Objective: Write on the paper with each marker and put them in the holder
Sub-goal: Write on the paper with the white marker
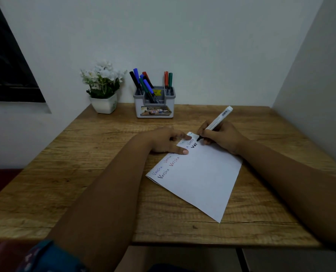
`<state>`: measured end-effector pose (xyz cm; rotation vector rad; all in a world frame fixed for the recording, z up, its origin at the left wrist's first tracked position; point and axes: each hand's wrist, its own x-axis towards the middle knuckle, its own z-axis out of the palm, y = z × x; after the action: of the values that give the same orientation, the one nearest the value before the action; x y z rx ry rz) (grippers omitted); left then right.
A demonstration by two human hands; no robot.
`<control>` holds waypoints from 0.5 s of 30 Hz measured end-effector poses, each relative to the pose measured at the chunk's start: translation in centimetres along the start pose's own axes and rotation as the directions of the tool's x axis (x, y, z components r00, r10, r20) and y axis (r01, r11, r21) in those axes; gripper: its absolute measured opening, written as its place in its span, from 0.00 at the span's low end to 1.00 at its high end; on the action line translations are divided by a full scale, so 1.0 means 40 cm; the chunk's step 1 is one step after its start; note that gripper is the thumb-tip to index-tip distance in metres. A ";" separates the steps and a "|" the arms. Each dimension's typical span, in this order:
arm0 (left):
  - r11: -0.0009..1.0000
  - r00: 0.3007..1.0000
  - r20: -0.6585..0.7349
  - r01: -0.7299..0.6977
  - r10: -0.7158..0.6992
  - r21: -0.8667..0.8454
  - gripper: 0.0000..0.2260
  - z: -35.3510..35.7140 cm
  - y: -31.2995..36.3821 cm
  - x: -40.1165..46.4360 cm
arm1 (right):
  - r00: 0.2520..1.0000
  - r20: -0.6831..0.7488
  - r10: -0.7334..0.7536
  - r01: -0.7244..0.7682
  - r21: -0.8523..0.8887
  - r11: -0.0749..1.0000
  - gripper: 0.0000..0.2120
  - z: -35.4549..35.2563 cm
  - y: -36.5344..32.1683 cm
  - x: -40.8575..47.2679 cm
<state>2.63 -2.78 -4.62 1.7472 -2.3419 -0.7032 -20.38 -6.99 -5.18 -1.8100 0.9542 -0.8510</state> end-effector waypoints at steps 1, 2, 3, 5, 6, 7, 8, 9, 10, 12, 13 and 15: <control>1.000 1.000 -0.002 0.001 -0.001 0.002 0.30 0.000 0.000 0.000 | 1.000 -0.003 0.001 -0.001 -0.004 1.000 0.04 -0.001 -0.001 -0.001; 1.000 1.000 -0.002 0.004 -0.004 0.002 0.30 -0.001 0.000 0.000 | 1.000 -0.004 0.002 -0.002 -0.009 1.000 0.04 0.000 -0.003 -0.001; 1.000 1.000 -0.002 0.008 -0.008 0.002 0.30 -0.001 0.000 0.000 | 1.000 -0.004 0.003 -0.003 -0.016 1.000 0.04 0.000 -0.004 -0.002; 1.000 1.000 -0.002 0.010 -0.010 0.004 0.30 0.000 0.001 0.000 | 1.000 -0.006 0.007 -0.007 -0.023 1.000 0.03 0.001 -0.005 -0.001; 1.000 1.000 -0.001 0.010 -0.010 0.003 0.30 0.000 0.002 0.000 | 1.000 -0.007 0.008 -0.008 -0.028 1.000 0.02 0.002 -0.005 -0.001; 1.000 1.000 0.001 0.010 -0.010 0.001 0.30 0.000 0.002 -0.001 | 1.000 -0.007 0.009 -0.009 -0.034 0.999 0.02 0.002 -0.005 -0.002; 1.000 1.000 0.003 0.010 -0.010 -0.002 0.30 0.000 0.003 -0.002 | 1.000 -0.004 0.010 -0.011 -0.039 0.999 0.02 0.002 -0.006 -0.002; 1.000 1.000 0.004 0.011 -0.011 -0.003 0.30 -0.001 0.003 -0.003 | 1.000 -0.002 0.012 -0.012 -0.045 0.999 0.02 0.002 -0.006 -0.003; 1.000 1.000 0.005 0.012 -0.012 -0.002 0.30 -0.001 0.004 -0.003 | 1.000 0.000 0.012 -0.012 -0.048 0.999 0.02 0.001 -0.007 -0.003; 1.000 1.000 0.007 0.010 -0.010 -0.004 0.30 -0.002 0.004 -0.003 | 1.000 0.001 0.012 -0.012 -0.054 0.998 0.02 -0.001 -0.007 -0.003; 1.000 1.000 0.007 0.009 -0.009 -0.007 0.30 -0.002 0.005 -0.003 | 1.000 -0.001 0.013 -0.013 -0.058 0.998 0.02 -0.001 -0.007 -0.003; 1.000 1.000 0.007 0.008 -0.008 -0.008 0.30 -0.002 0.006 -0.003 | 1.000 -0.008 0.018 -0.018 -0.065 0.998 0.03 -0.001 -0.005 -0.002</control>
<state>2.51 -2.63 -4.41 1.7541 -2.3350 -0.7207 -20.40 -6.87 -5.00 -1.8517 1.0120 -0.8252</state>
